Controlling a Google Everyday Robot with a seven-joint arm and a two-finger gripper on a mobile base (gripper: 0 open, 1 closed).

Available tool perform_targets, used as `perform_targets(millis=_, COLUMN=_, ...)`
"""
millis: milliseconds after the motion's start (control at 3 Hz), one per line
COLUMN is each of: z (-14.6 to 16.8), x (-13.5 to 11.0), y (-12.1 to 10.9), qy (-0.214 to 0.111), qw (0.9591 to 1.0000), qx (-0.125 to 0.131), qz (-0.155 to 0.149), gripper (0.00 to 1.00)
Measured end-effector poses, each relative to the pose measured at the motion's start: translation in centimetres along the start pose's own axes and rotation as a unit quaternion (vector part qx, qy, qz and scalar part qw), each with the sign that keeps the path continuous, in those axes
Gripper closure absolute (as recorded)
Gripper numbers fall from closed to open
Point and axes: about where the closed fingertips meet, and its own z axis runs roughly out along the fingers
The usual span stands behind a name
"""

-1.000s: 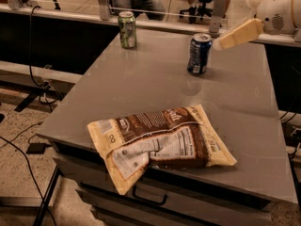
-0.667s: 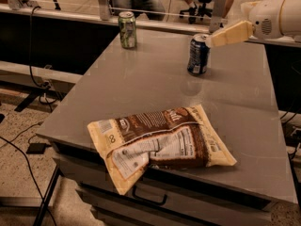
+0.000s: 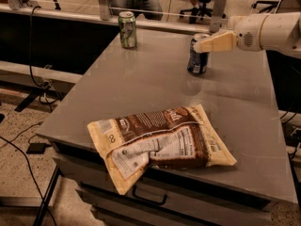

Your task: Move pepsi can near brown chip bag

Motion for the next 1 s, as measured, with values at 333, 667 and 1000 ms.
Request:
perform_targets(millis=333, z=1.1, x=1.8, y=-0.4, qy=-0.007, qw=0.9999, qx=0.007, qz=0.004, gripper=0.00)
perform_targets(millis=667, z=1.6, x=2.7, y=-0.6, qy=-0.009, qw=0.9999, qx=0.011, qz=0.006, gripper=0.00)
perform_targets(millis=1000, z=2.4, x=3.1, y=-0.3, qy=-0.013, qw=0.9999, qx=0.005, qz=0.008, gripper=0.16)
